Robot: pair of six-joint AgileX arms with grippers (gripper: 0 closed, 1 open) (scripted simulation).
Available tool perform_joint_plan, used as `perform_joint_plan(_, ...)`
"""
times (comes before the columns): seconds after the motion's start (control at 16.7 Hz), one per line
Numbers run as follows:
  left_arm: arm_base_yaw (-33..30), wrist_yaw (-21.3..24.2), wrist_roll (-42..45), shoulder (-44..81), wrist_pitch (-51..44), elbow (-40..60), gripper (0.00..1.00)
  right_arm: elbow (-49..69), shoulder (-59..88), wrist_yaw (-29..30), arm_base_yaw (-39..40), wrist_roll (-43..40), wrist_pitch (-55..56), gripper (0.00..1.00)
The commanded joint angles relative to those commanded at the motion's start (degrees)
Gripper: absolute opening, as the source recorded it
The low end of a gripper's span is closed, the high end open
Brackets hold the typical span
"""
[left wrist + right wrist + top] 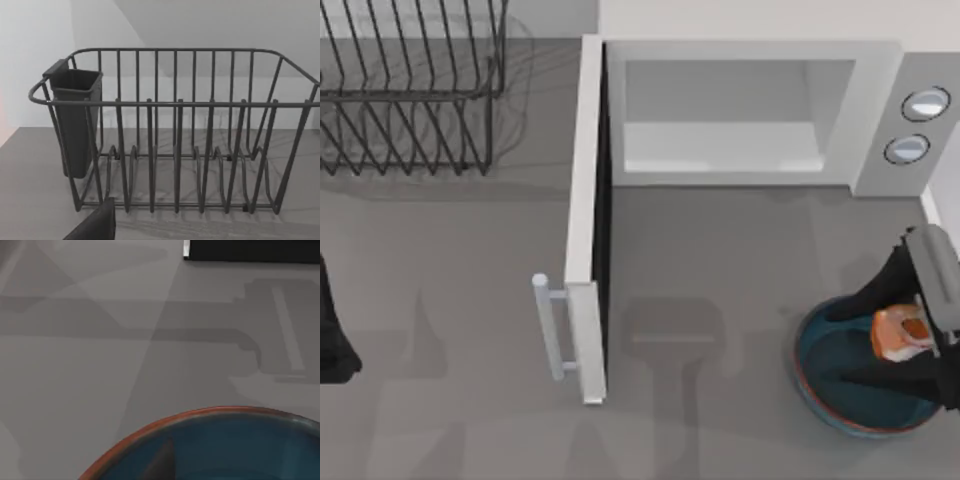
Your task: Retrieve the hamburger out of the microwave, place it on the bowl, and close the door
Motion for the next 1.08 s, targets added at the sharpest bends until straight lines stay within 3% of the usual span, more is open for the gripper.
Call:
perform_joint_plan(0.48,0.0,0.0,0.0,0.0,0.0,0.0,1.0,-0.3,0.3,-0.2,-0.9,-0.9,-0.5,0.0)
perform_joint_plan(1.08,0.0,0.0,0.0,0.0,0.0,0.0,1.0,-6.4,3.3,0.1,5.4,15.0,23.4,0.0)
